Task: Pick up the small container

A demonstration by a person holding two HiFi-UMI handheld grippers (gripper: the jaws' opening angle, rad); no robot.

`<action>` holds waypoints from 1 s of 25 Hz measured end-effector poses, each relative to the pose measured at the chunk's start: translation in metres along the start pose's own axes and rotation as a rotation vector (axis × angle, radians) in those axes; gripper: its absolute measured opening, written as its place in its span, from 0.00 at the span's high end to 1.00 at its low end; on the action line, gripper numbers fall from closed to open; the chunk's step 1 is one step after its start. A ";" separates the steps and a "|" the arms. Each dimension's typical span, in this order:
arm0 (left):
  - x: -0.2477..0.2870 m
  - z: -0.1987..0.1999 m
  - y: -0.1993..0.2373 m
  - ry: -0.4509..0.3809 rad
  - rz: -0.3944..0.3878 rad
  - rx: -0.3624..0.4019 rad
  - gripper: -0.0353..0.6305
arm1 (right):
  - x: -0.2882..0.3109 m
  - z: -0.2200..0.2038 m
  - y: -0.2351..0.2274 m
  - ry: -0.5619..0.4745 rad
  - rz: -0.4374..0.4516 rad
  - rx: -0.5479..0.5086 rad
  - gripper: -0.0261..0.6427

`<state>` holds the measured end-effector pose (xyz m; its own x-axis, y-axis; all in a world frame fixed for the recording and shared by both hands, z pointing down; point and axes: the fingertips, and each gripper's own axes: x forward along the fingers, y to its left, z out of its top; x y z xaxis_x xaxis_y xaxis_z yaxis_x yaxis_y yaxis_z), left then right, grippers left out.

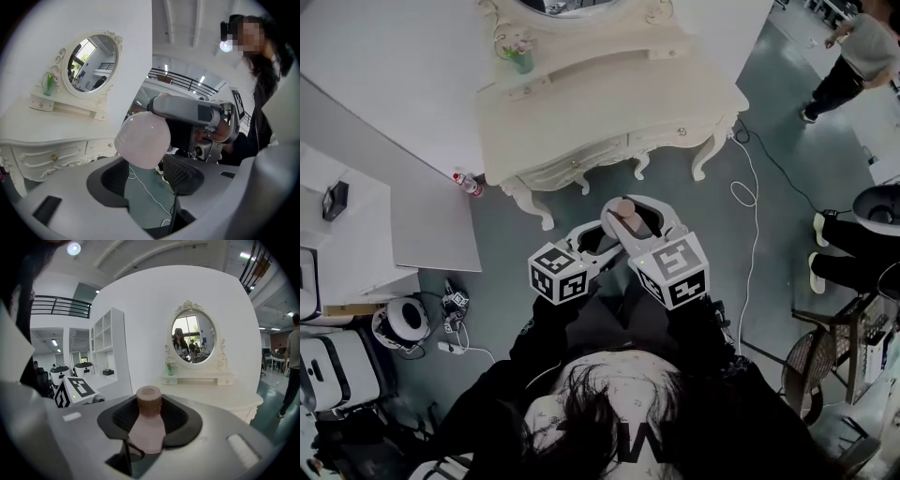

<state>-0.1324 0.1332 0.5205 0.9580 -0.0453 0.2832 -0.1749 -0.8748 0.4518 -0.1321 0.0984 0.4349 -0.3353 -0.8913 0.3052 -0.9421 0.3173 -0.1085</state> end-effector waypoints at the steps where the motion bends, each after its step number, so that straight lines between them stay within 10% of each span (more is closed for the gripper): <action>1: -0.006 -0.004 -0.001 -0.001 -0.002 -0.003 0.63 | 0.001 -0.002 0.008 0.003 -0.002 -0.004 0.74; 25: -0.095 -0.044 -0.004 -0.048 0.024 -0.041 0.63 | 0.014 -0.017 0.110 0.041 0.034 -0.067 0.74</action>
<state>-0.2326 0.1620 0.5289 0.9631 -0.0899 0.2538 -0.2060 -0.8528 0.4800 -0.2401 0.1262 0.4430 -0.3652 -0.8662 0.3412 -0.9277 0.3691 -0.0559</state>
